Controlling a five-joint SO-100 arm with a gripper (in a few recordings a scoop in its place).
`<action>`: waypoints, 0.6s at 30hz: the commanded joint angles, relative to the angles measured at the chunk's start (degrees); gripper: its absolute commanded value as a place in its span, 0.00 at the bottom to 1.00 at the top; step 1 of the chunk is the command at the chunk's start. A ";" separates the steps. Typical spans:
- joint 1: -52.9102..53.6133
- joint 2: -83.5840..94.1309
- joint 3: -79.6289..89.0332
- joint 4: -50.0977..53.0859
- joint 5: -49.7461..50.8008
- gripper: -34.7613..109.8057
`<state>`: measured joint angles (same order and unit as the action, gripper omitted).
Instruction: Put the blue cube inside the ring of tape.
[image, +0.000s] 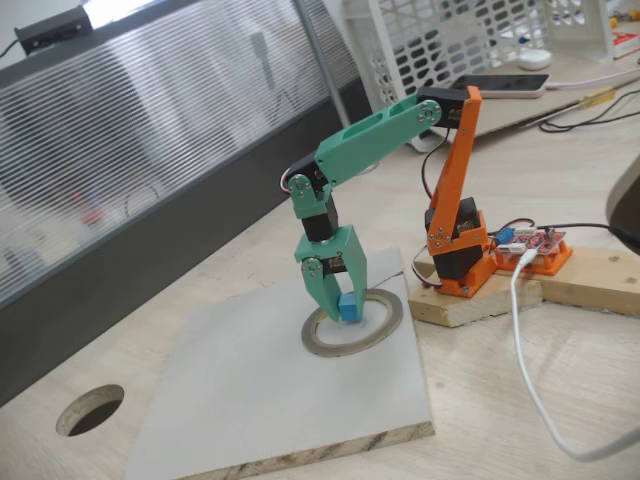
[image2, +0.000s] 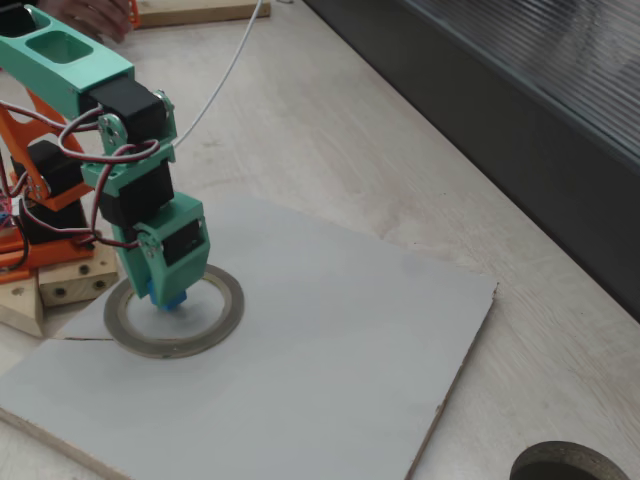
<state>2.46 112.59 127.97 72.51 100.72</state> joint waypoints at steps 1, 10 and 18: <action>0.26 2.02 0.26 0.44 0.35 0.31; 0.70 2.02 0.18 0.44 0.35 0.31; 0.79 1.93 0.26 0.44 0.00 0.31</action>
<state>2.72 112.59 127.97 72.51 100.28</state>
